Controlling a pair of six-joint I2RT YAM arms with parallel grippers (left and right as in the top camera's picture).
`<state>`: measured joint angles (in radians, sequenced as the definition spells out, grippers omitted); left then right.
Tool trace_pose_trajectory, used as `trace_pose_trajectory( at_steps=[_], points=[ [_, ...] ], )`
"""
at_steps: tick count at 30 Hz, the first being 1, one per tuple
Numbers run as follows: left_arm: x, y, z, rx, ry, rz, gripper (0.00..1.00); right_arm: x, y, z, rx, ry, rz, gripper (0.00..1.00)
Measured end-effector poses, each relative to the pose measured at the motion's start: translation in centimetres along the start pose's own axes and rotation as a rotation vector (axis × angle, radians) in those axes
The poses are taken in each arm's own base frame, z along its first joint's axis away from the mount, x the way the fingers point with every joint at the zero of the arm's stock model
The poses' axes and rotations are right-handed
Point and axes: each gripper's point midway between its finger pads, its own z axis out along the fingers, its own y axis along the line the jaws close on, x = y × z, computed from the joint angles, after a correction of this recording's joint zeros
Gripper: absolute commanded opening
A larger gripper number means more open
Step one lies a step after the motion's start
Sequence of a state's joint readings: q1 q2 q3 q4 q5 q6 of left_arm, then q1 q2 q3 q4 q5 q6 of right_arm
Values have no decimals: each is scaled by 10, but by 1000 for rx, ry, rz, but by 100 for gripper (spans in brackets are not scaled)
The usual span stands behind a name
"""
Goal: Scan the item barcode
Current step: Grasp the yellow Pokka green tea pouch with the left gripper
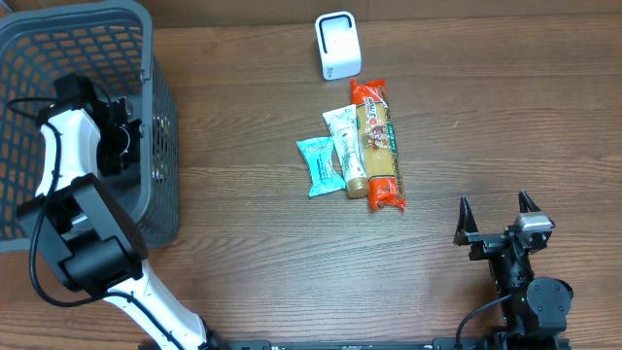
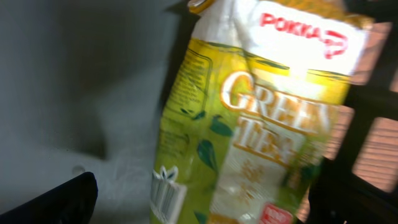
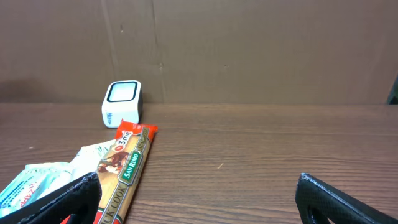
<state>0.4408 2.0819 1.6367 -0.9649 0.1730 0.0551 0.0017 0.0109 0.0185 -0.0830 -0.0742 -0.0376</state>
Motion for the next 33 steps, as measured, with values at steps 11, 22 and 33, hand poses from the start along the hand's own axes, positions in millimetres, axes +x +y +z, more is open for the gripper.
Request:
trace_pose_trajectory(
  at_steps=[11, 22, 33],
  points=[
    [5, -1, 23, -165, 62, 73, 41, 0, 0, 0, 0, 0, 0, 100],
    [10, 1, 4, -224, 130, 4, 4, 0, 0, 0, 0, 0, 0, 100],
    [-43, -24, -126, -202, -88, -106, 4, 0, 0, 0, 0, 0, 0, 100]
  ],
)
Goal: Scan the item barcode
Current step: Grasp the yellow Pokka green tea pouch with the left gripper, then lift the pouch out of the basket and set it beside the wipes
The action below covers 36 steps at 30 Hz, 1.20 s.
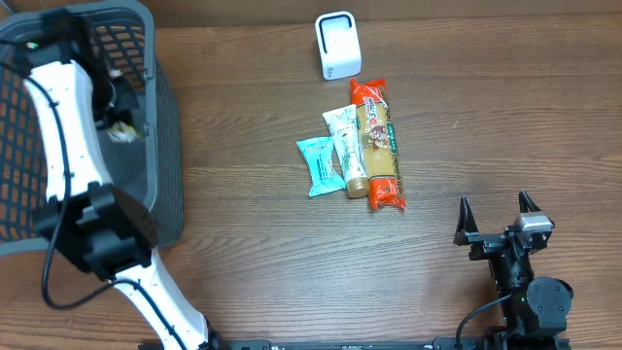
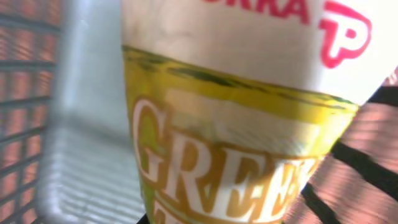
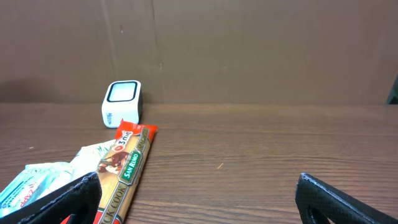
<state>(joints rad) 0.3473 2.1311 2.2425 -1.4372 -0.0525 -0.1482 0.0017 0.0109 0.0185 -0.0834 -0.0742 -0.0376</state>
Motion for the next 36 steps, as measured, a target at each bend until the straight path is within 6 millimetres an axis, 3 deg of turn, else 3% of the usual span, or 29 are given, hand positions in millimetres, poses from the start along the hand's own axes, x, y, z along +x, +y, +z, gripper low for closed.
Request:
trace_pose_trajectory(
  at_steps=[6, 8, 10, 13, 18, 22, 26, 32, 36],
  points=[
    [-4, -18, -103, 171, -216, -50, 4, 0, 0, 0, 0, 0, 0, 100],
    [7, -37, -151, 291, -298, -31, 4, 0, 0, 0, 0, 0, 0, 100],
    [19, -59, -177, 384, -323, 7, 4, 0, 0, 0, 0, 0, 0, 100],
    [44, -105, -198, 517, -295, 101, 4, 0, 0, 0, 0, 0, 0, 100],
    [87, -178, -204, 639, -205, 276, 4, 0, 0, 0, 0, 0, 0, 100],
    [125, -226, -196, 634, -129, 382, 4, 0, 0, 0, 0, 0, 0, 100],
    [158, -257, -159, 520, -22, 409, 4, 0, 0, 0, 0, 0, 0, 100],
    [209, -298, -56, 326, 203, 438, 4, 0, 0, 0, 0, 0, 0, 100],
    [245, -311, 10, 198, 344, 463, 6, 0, 0, 0, 0, 0, 0, 100]
  ],
)
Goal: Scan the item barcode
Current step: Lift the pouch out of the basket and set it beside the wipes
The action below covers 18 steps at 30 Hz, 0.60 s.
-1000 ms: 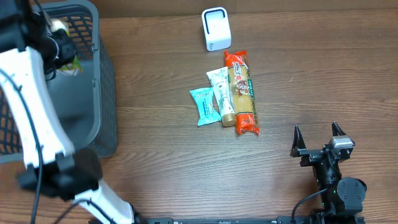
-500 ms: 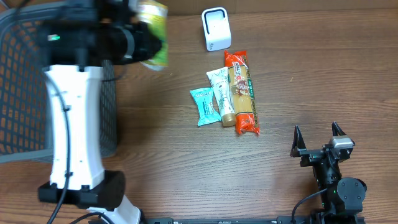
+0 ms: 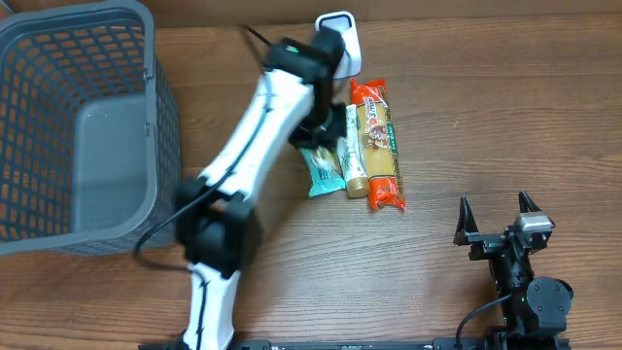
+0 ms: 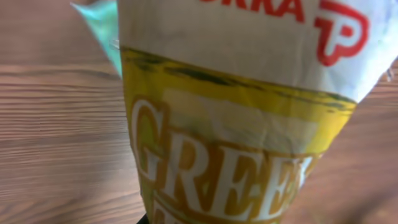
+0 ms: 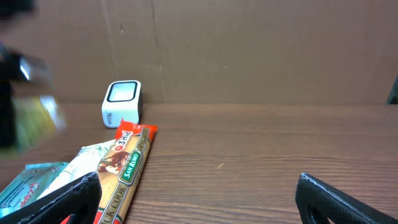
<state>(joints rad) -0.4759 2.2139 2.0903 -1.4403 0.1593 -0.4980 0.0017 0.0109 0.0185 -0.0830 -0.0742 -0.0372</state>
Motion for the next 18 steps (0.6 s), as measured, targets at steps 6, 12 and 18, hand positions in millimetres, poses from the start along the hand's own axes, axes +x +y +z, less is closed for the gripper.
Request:
trace_pose_trajectory(
  at_steps=[6, 12, 18],
  points=[
    [8, -2, 56, -71, 114, -9, 85, 0, 0, 0, 0, 0, 0, 100],
    [0, 1, 34, -60, 92, -25, 100, 0, 0, 0, 0, 1, -1, 100],
    [-27, 20, -49, -25, -51, -68, 100, 0, 0, 0, 0, 0, 0, 100]
  ],
)
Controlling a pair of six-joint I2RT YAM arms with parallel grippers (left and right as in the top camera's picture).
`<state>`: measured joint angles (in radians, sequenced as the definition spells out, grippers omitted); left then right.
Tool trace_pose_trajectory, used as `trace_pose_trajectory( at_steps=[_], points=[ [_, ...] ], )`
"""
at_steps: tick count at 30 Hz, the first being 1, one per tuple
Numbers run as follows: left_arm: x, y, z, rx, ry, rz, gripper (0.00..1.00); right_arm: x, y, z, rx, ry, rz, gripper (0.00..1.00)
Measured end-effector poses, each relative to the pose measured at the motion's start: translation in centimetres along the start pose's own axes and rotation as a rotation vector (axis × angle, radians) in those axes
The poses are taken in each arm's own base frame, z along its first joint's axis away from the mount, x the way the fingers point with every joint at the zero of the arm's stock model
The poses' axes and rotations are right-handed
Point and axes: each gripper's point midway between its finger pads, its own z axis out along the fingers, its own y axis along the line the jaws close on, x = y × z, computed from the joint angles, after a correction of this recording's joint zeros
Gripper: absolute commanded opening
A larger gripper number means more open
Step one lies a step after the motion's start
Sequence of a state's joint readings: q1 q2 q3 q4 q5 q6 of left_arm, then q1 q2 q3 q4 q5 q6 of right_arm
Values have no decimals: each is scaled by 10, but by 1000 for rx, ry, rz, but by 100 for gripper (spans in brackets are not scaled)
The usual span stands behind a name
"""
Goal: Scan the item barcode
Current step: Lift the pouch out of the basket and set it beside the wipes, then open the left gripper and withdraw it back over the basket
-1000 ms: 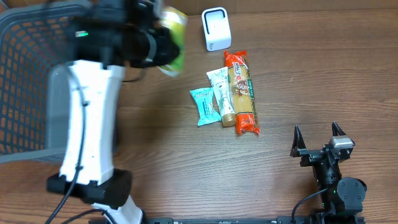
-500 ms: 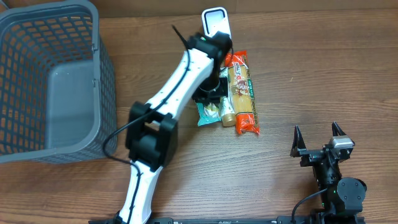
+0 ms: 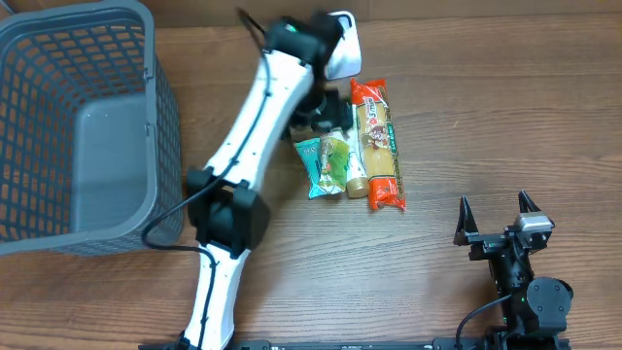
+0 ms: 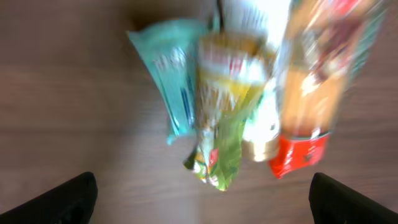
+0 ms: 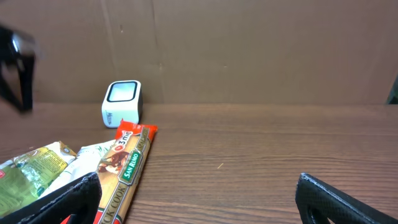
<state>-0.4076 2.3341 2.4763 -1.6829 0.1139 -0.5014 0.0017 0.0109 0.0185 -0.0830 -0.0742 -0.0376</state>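
Observation:
A yellow-green green tea pack (image 3: pixel 335 160) lies on the row of items, across the teal packet (image 3: pixel 313 167) and the white tube (image 3: pixel 346 126). In the left wrist view the pack (image 4: pixel 227 118) is below my left gripper (image 4: pixel 202 208), which is open with nothing between its fingers. The white scanner (image 3: pixel 338 44) stands at the back, just beyond the left arm. My right gripper (image 3: pixel 496 209) rests open at the front right, far from the items; its own view also shows the pack (image 5: pixel 31 168) and the scanner (image 5: pixel 122 101).
A long orange-red pasta pack (image 3: pixel 375 146) lies to the right of the tube. The grey mesh basket (image 3: pixel 146 146) stands at the left edge. Bare wooden table (image 3: pixel 486 107) stretches to the right of the items.
The left gripper was shut on the green tea pack above the items. Now the pack lies on the teal packet and tube, and the gripper is open above it.
The left gripper was inside the basket with the green tea pack between its open fingers. Then it held the pack higher in the basket, then over the row of items by the scanner. Now the pack lies there, let go. The right arm stayed still.

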Motion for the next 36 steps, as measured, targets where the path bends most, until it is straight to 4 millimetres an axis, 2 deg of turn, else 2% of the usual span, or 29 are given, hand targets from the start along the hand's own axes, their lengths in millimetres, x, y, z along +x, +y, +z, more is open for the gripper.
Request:
trace_pose_trajectory(
  at_steps=[5, 8, 11, 13, 14, 16, 19, 21, 23, 25, 26, 27, 28, 29, 30, 31, 36],
  points=[
    [-18, 26, -54, 46, -146, -52, 100, 0, 0, 0, 0, 1, 0, 100],
    [-17, 43, -92, 74, -228, -79, 100, 0, 0, 0, 0, 0, 0, 100],
    [-10, 65, -139, 101, -341, -106, 100, 0, 0, 0, 0, 0, 0, 100],
    [1, 88, -180, 114, -450, -142, 100, 0, 0, 0, 0, 0, 0, 100],
    [4, 96, -192, 115, -483, -157, 100, 0, 0, 0, 0, 0, 0, 100],
    [16, 128, -228, 105, -588, -224, 100, 0, 0, 0, -1, 0, 0, 100],
    [29, 172, -259, 88, -687, -333, 100, 0, 0, 0, 0, 1, 0, 100],
    [35, 199, -270, 73, -721, -408, 100, 0, 0, 0, 0, 0, 0, 100],
    [38, 217, -273, 67, -727, -455, 99, 0, 0, 0, 0, 0, 0, 100],
    [40, 229, -267, 55, -706, -471, 87, 0, 0, 0, 0, 0, 0, 100],
    [42, 232, -262, 46, -687, -469, 74, 0, 0, 0, 0, 0, 0, 100],
    [44, 234, -255, 38, -661, -460, 49, 0, 0, 0, 0, 0, 0, 100],
    [47, 234, -249, 33, -639, -454, 30, 0, 0, 0, 0, 0, 0, 100],
    [48, 234, -245, 35, -620, -454, 15, 0, 0, 0, 0, 0, 0, 100],
    [52, 232, -234, 38, -579, -438, 9, 0, 0, 0, 0, 0, 0, 100],
    [53, 229, -229, 47, -559, -423, 4, 0, 0, 0, 0, 0, 0, 100],
    [59, 195, -197, 172, -422, -280, 4, 0, 0, 0, 0, 0, 0, 100]
  ],
)
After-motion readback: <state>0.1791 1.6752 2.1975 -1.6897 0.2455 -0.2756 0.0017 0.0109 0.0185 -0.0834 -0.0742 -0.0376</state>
